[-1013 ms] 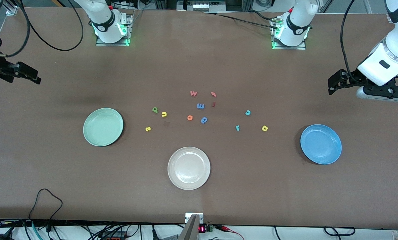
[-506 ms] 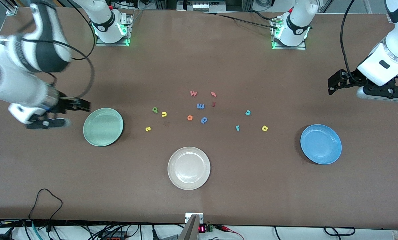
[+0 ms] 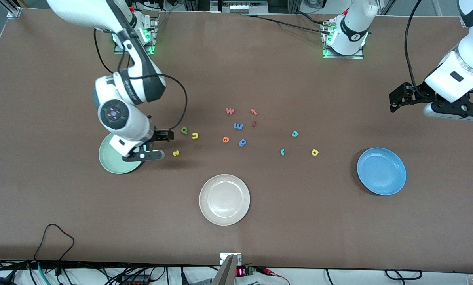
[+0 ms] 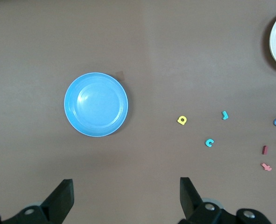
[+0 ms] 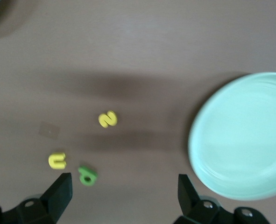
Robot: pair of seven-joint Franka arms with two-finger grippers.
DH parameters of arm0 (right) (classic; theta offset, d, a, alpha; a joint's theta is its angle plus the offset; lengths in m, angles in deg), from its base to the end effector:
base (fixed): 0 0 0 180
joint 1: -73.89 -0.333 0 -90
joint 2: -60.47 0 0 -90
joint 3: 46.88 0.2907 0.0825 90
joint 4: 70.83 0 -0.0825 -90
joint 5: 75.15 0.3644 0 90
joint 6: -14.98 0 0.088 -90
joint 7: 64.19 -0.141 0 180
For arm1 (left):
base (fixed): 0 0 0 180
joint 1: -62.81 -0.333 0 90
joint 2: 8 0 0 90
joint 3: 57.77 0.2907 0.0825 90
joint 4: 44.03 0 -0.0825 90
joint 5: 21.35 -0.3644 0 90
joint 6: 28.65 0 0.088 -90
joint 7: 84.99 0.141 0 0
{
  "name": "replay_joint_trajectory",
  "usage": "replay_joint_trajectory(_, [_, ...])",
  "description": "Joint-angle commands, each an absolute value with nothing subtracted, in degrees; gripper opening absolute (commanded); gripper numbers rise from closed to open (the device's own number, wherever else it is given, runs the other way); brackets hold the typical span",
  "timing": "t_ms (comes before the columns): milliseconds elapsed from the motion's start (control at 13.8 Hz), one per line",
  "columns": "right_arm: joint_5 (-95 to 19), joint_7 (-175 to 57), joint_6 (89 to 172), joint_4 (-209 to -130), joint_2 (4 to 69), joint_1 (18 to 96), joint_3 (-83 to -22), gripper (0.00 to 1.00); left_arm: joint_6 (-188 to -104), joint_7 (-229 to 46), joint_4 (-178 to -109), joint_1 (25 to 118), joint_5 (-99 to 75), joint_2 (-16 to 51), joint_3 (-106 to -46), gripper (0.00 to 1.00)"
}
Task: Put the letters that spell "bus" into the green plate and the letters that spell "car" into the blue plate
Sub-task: 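Lower the right gripper and grasp the yellow letter S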
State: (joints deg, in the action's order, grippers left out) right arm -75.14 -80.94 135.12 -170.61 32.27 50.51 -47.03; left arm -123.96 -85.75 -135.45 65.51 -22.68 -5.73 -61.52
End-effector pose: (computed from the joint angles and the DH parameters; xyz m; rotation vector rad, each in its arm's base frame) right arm 0.5660 0.2431 0.2393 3.0825 0.1747 -0.1982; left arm 0.5517 -0.0587 0.5407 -3.1185 0.1577 -0.0462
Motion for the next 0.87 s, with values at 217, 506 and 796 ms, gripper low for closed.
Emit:
replay_joint_trajectory(217, [-75.33,-84.67,141.54,-166.64,23.22,47.79,-47.67,0.96,-123.13,-85.34,-133.76,65.80,-23.90,-4.92,-61.46,1.00])
replay_joint_trajectory(506, [-75.15,-84.93,142.67,-166.02,21.19,48.32,-47.76,0.72,-123.13,-85.34,-133.76,65.80,-23.90,-4.92,-61.46,1.00])
replay_joint_trajectory(796, [-75.68,-84.58,145.14,-166.02,19.26,48.05,-47.76,0.66,-123.13,-85.52,-133.76,65.89,-23.99,-5.01,-61.98,1.00])
